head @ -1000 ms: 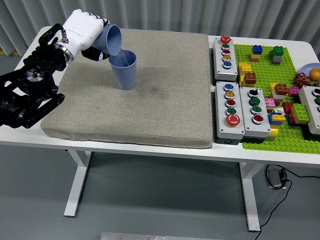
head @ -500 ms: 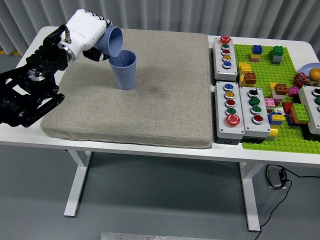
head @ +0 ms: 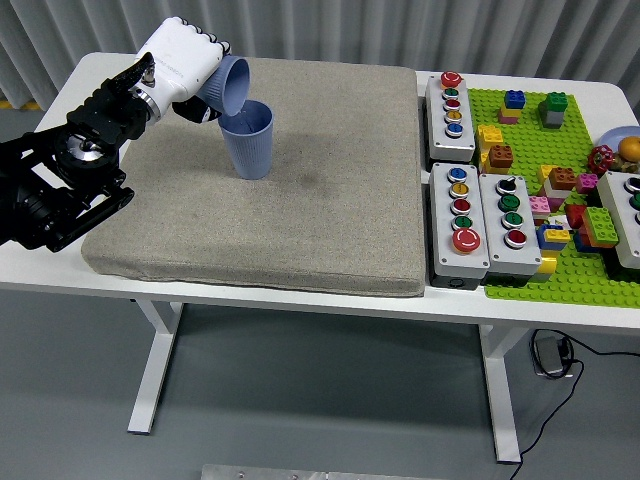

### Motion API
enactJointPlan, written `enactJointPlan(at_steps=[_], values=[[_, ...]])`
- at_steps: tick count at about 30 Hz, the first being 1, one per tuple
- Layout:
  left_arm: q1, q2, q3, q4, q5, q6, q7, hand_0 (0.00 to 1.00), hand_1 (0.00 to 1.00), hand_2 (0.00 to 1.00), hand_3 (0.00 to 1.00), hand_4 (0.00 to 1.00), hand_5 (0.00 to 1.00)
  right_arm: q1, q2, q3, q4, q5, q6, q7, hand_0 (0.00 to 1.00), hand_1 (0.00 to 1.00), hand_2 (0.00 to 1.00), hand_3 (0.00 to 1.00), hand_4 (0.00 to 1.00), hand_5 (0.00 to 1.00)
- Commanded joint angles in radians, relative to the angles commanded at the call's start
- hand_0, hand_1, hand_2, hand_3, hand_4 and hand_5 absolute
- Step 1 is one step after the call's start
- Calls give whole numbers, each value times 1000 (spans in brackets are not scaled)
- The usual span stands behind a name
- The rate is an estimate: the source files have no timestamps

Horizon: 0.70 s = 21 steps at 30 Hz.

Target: Pick cup pour cup place

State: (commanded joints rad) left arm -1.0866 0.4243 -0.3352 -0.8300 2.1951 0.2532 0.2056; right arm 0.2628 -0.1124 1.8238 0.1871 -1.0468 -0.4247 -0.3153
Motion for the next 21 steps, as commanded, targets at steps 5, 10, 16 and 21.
enactJointPlan(at_steps=[5,10,16,21], values=[[-17,5,40,-12,33,2,15,510,524,541,545,763,212,1,-1,1,0,-2,1,-1,669,548,494,539,2,264],[-25,6,54,-18,39,1,22,510,525,541,545,760,206,2,-2,0,-1,-1,2,0,669,548,494,539,2,263],[-7,21,6,-35,6,22,13,510,524,541,546,757,209,2,-1,2,-1,0,2,-1,669,548,494,539,2,263],[61,43,-115,-68,-157,120,-42,510,524,541,546,757,209,-1,1,9,0,-8,3,-3,669,548,494,539,2,263]])
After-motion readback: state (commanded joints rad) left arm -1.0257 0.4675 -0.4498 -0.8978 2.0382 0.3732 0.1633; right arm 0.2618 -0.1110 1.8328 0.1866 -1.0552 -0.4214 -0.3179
